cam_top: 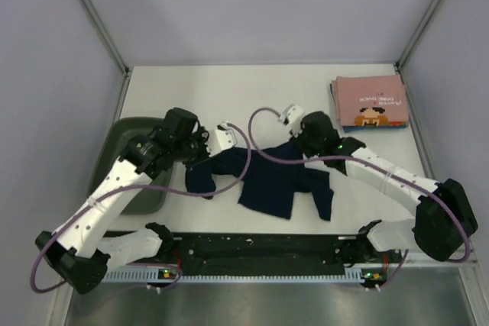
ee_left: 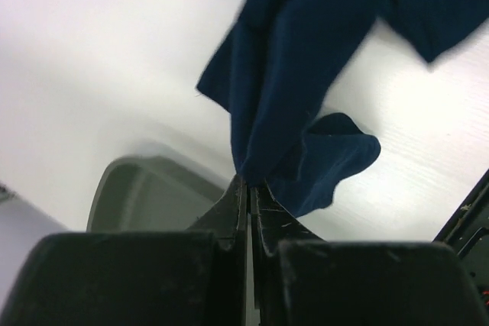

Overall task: Fold and stack the t-shirts
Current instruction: Flatten out the tshirt

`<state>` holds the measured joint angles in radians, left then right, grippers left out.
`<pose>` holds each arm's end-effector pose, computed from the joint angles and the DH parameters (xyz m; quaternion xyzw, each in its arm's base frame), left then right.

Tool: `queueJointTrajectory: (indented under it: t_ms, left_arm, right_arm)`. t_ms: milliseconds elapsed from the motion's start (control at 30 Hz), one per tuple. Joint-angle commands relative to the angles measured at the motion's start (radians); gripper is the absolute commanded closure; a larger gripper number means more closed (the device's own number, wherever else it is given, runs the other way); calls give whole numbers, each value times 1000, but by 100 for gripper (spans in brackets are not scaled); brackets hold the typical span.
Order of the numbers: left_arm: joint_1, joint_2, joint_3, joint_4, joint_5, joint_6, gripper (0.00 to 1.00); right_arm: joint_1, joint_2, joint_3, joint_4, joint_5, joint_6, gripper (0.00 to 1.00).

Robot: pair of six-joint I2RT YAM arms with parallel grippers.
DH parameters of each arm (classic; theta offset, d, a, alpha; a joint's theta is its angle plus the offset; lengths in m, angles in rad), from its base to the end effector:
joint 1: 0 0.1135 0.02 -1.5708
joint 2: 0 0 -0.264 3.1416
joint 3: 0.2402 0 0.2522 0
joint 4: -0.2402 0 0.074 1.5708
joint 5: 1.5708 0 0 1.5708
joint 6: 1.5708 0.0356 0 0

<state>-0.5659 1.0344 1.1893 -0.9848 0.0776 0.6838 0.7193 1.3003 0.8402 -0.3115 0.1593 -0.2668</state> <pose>0.1604 -0.1051 0.3567 0.5563 0.7472 -0.0148 0.3633 0.2097 0.1762 0.2368 -0.4074 0.8236 0.0156 0.3944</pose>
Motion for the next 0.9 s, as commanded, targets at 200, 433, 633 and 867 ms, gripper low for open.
queueJointTrajectory:
  t_ms: [200,433,633,867]
  left_arm:
    - [-83,369,119,95,335,83,9]
    - [-66,57,-52,96,303,8,1]
    - [38,36,-184,-15,191,-128,27]
    - [41,125,-315,23,86,-170,32]
  right_arm:
    - [-365,185,356,-100,2,200,36]
    - [-203,-205,96,-245,40,524,32]
    - [-26,-196,-137,-219,80,782,32]
    - [92,66,-219,-40,131,887,22]
